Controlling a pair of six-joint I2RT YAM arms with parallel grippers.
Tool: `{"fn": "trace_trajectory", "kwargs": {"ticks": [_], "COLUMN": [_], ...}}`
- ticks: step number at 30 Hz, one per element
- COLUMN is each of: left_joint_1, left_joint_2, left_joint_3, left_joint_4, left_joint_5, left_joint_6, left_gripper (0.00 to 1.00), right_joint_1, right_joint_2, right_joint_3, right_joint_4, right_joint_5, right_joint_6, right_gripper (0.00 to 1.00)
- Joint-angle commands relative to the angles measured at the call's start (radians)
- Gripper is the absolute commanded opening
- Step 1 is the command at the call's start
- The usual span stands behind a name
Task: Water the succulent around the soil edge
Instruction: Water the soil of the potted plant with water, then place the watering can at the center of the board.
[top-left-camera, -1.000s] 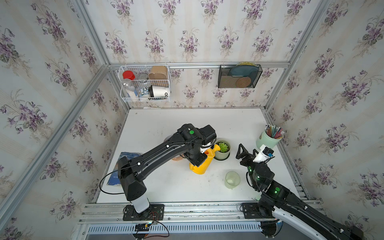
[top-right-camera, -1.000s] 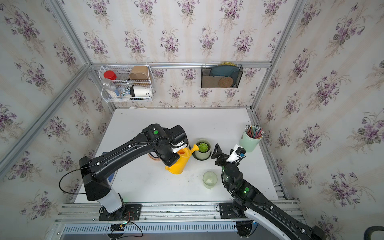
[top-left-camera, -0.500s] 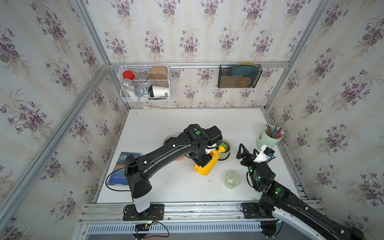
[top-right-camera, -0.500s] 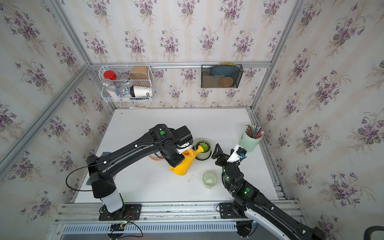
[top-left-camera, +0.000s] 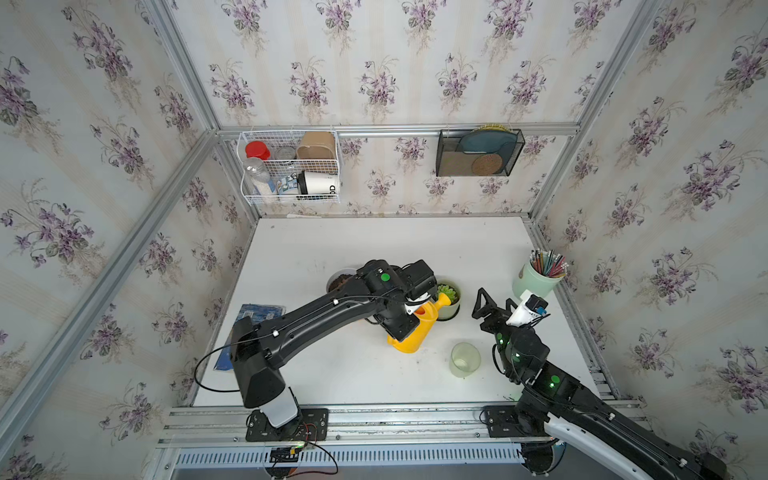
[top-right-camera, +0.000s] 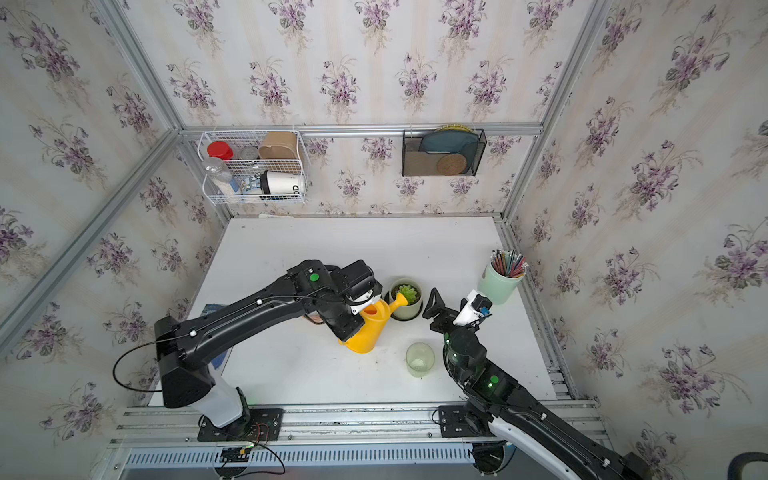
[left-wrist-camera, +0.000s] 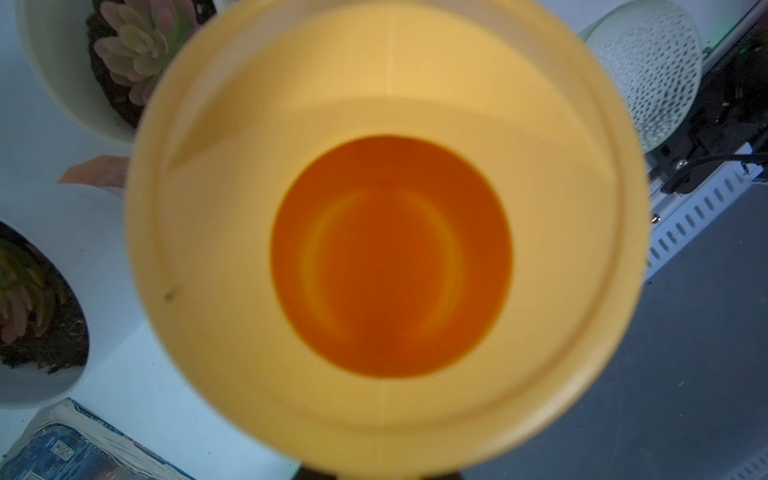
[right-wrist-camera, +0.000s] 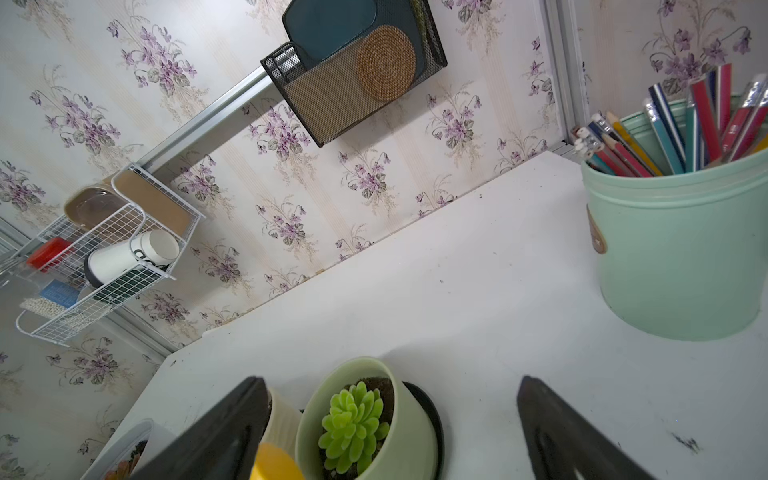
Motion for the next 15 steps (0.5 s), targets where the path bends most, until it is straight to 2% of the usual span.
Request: {"fn": "trace_trajectory", "kwargs": {"ticks": [1,8,15], "left_joint_1": [0.001,-0.010,-0.010], "left_joint_2": [-0.105,-0.326,-0.368], "left_joint_3": [-0.155,-0.539,-0.734], "left_joint_4": [0.234,0.576,0.786], "left_joint_5": [-0.027,-0.060,-0.039], "left_joint_6": [-0.027,-0.057,-0.106], "left_gripper": [0.00,0.00,0.00], "right_joint_1": [-0.002,-0.002,-0.002], "right_joint_2": [-0.021,-0.055,-0.022], "right_joint_3": [-0.023,-0.062,-0.051], "right_joint_4": [0.068,0.153,0.210], "right_joint_5": [-0.021,-0.048,-0.067], "right_joint_6": [-0.022,-0.070,-0.110], "right_gripper": [0.99,0.99,1.00]}}
